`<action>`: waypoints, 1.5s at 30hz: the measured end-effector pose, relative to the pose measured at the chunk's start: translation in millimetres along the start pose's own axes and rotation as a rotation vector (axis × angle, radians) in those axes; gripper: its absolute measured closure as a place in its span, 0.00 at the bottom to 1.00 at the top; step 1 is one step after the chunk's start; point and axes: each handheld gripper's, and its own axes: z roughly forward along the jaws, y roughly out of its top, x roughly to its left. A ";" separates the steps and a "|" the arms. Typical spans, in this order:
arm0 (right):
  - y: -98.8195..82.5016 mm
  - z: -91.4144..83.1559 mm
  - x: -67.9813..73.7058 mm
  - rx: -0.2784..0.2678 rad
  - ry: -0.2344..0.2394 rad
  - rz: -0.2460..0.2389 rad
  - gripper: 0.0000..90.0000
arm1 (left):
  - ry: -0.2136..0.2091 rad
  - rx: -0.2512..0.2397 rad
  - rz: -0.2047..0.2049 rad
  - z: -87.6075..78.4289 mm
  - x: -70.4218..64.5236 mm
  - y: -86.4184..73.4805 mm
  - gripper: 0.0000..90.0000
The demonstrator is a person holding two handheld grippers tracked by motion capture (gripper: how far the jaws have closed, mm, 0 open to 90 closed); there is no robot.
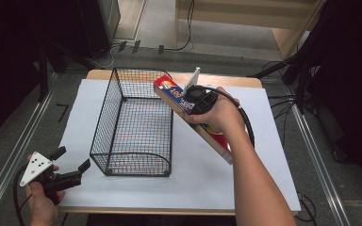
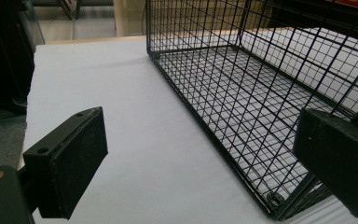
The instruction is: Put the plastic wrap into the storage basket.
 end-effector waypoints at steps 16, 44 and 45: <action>27.6 3.6 26.9 -0.002 0.016 -0.054 0.49 | -0.003 -0.004 -0.004 -0.2 0.9 0.1 0.04; 51.7 9.1 56.9 -0.003 0.036 -0.108 0.48 | -0.006 -0.007 -0.008 -0.6 0.9 0.1 0.04; 52.5 9.5 58.0 -0.002 0.039 -0.112 0.48 | -0.006 -0.007 -0.008 -0.7 1.0 0.1 0.04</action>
